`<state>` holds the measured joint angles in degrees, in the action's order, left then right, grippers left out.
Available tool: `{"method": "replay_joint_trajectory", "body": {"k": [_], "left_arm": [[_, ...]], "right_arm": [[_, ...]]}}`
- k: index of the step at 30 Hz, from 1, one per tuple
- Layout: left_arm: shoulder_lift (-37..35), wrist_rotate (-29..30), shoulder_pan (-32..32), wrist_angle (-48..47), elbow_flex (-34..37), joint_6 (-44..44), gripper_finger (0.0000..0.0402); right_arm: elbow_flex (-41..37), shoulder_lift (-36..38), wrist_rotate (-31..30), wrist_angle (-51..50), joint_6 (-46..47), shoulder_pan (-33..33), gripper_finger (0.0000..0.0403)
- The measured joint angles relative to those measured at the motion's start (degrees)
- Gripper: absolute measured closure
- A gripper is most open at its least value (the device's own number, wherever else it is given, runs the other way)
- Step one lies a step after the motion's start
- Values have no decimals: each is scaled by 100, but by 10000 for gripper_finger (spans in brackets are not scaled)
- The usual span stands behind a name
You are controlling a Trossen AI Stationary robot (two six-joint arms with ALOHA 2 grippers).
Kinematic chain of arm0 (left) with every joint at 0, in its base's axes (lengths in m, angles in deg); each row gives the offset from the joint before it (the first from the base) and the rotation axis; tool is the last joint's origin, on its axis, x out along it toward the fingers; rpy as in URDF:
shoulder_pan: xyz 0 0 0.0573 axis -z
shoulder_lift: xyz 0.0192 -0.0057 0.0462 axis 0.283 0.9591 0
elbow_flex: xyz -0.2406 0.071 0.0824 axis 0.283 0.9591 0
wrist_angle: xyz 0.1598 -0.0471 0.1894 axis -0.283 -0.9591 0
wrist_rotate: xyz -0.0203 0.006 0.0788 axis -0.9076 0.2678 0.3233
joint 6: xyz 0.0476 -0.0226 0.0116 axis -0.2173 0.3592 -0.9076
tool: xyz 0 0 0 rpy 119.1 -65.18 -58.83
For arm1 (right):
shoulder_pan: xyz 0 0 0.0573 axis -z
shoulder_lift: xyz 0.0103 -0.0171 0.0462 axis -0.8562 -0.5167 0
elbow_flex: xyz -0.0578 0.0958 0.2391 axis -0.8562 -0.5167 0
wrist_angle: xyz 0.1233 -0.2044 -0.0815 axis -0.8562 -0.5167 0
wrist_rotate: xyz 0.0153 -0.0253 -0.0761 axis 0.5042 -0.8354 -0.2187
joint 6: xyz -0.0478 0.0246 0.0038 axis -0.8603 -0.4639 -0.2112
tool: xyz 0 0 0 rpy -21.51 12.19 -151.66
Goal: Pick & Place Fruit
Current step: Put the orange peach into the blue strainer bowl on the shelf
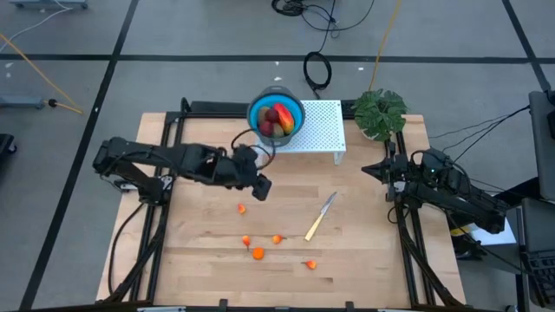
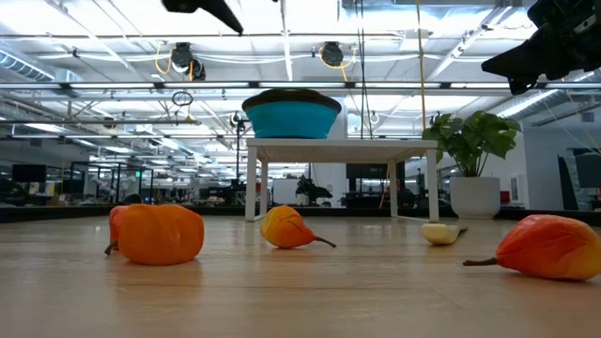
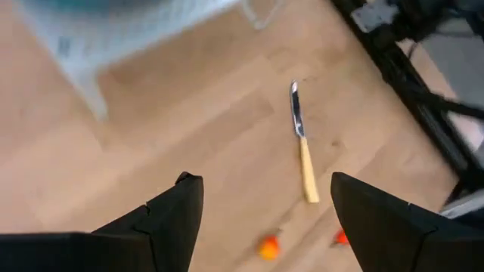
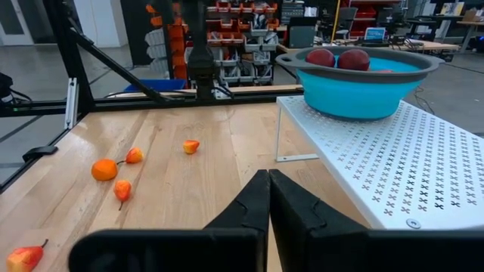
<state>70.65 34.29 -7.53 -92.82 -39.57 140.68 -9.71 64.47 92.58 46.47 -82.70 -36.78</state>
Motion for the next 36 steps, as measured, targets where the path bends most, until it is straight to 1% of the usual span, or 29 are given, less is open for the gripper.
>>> {"method": "replay_joint_trajectory", "body": {"k": [3, 9, 12, 15, 18, 22, 25, 29, 36], "left_arm": [[90, 21, 192, -207, -1, 1111, 112], [461, -69, 470, -749, 0, 2695, 112], [695, -334, 511, -1007, 0, 3303, 112], [951, -690, 514, -1368, 0, 3679, 112], [1217, -944, 512, -1713, 0, 3821, 112], [1534, -1199, 479, -2096, 2, 3662, 112], [1701, -1377, 400, -2211, 19, 3638, 112], [1730, -1384, 301, -1911, 364, 3645, 112], [1725, -1932, 63, -1326, 1277, 3685, 112]], "right_arm": [[0, 0, 1, -3, 0, 0, 399], [0, 2, 4, 2, 0, -2, 399], [0, 2, 5, 5, 2, -2, 399], [0, 0, 9, -8, 1, -2, 399], [0, 0, 10, -5, 0, -2, 399], [0, 0, 9, -5, 1, -2, 399], [0, 0, 7, -3, 2, -2, 399], [0, 0, 5, -5, 1, -2, 399], [0, 0, 5, -3, 2, -2, 399]]}}
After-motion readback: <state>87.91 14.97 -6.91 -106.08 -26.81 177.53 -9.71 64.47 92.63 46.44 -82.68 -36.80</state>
